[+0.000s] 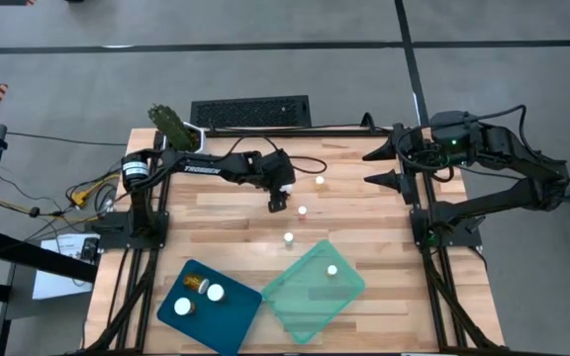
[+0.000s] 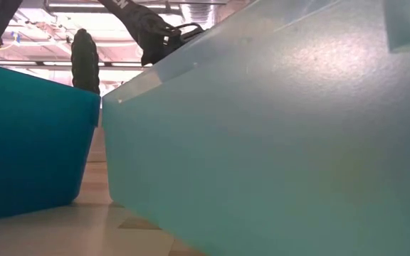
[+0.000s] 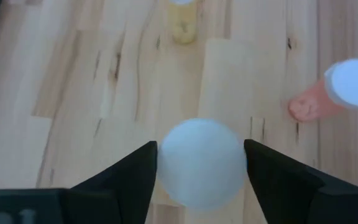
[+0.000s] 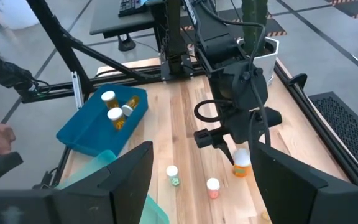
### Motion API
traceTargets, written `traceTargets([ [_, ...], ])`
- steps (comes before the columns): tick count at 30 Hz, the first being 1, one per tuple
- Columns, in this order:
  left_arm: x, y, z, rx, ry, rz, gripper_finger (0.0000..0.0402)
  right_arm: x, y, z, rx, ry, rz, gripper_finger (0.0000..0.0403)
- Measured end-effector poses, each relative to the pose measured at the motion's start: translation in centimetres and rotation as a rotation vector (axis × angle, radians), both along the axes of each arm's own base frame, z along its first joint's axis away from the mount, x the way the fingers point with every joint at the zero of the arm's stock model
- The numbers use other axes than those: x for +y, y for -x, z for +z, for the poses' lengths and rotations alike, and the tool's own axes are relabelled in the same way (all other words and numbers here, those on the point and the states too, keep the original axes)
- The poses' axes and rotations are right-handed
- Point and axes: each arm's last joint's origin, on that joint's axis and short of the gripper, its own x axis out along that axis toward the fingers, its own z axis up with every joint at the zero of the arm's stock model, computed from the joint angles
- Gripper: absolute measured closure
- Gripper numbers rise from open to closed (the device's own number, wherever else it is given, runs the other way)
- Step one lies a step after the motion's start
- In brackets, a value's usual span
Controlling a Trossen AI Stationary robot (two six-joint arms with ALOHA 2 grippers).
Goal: Pick and place medicine bottles into bin by pill shape (circle, oval)
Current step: Put the big orange pill bottle into the blue bin
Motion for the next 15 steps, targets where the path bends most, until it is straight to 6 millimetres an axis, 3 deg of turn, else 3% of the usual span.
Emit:
traceTargets([
  [5, -0.13, 0.18, -0.07, 0.022, 0.013, -0.001, 0.0207, 0.00, 0.00, 0.00, 0.000, 0.003, 0.001, 0.0121],
  [15, -0.69, 0.28, 0.36, -0.002, 0.114, 0.073, 0.0200, 0.00, 0.02, -0.04, 0.005, 0.004, 0.001, 0.0121],
])
